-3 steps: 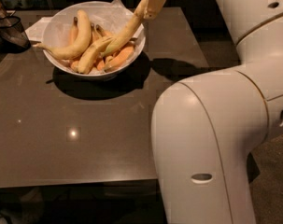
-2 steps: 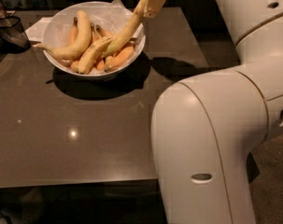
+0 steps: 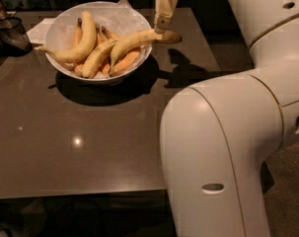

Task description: Pick banana from white bowl

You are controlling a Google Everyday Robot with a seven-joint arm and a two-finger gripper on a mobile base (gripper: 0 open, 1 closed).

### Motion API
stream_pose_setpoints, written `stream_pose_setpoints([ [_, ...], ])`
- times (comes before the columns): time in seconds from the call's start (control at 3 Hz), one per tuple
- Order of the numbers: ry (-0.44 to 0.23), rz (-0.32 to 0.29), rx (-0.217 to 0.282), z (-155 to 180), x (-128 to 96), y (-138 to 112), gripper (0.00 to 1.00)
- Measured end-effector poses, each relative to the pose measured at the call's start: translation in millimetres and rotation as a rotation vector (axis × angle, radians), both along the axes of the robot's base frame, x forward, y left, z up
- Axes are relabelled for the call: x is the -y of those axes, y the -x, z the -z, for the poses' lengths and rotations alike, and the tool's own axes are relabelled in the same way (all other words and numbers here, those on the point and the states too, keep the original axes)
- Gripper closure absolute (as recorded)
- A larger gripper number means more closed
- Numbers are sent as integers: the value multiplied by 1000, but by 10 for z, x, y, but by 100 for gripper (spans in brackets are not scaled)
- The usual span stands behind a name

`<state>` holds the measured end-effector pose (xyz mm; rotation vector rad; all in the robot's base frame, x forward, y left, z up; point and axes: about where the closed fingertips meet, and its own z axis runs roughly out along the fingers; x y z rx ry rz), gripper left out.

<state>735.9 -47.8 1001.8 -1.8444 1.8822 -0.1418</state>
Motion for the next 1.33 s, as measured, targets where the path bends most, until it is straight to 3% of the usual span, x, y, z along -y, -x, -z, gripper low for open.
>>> stream_pose_setpoints([
  [0.67,1,-3,-8,12,-39,9,0],
  [1.0,6,-8,-51,17,-107,116,0],
  [1.33,-1,-15,-94,61,-234,176,18],
])
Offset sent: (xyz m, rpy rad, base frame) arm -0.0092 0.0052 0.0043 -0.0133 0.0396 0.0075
